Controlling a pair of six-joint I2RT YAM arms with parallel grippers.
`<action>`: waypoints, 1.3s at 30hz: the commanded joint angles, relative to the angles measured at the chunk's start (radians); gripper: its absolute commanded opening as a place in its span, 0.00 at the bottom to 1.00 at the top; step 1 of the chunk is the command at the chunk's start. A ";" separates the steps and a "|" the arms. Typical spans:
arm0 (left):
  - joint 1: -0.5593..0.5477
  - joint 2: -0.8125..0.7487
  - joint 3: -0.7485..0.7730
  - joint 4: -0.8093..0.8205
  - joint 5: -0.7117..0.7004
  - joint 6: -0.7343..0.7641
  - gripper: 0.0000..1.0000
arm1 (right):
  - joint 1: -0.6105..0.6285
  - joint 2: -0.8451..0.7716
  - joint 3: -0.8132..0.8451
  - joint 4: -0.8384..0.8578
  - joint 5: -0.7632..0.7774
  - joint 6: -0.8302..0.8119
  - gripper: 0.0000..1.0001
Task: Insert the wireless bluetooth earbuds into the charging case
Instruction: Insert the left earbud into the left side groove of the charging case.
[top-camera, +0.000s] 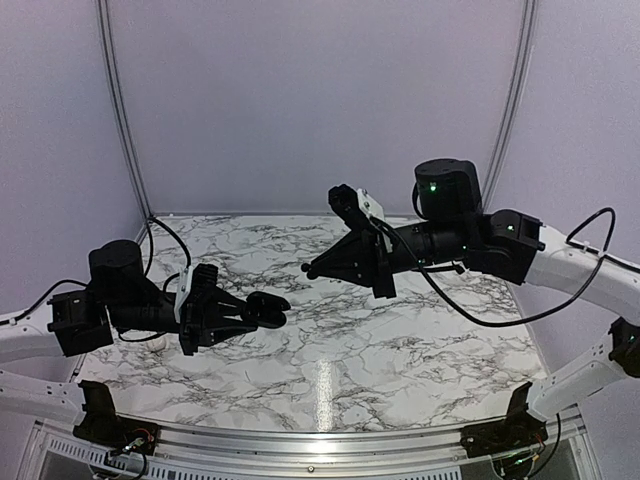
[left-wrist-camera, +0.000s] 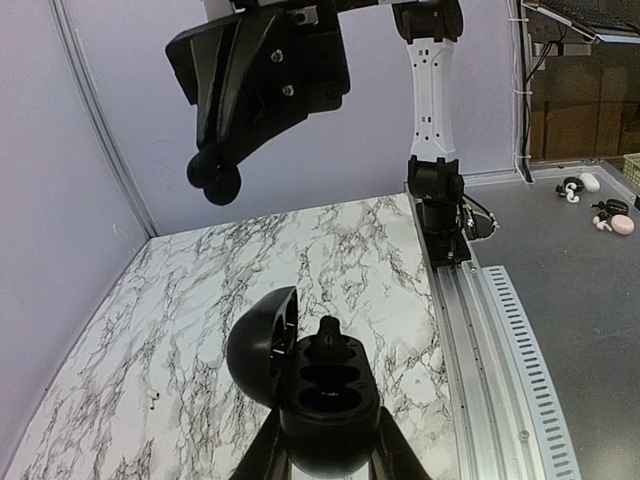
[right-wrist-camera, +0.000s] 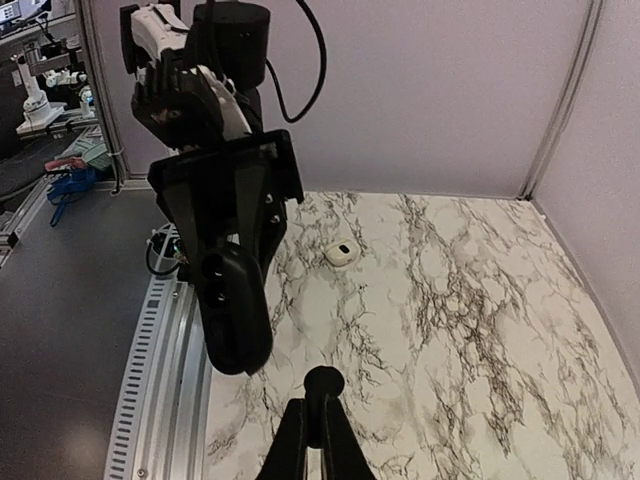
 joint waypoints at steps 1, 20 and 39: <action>0.006 0.013 0.028 0.035 0.024 0.001 0.00 | 0.080 0.030 0.092 -0.017 -0.006 -0.037 0.00; 0.006 0.014 0.024 0.048 0.028 -0.028 0.00 | 0.314 0.176 0.244 -0.112 0.295 -0.126 0.00; 0.006 0.008 0.019 0.049 0.028 -0.024 0.00 | 0.314 0.216 0.255 -0.149 0.433 -0.124 0.00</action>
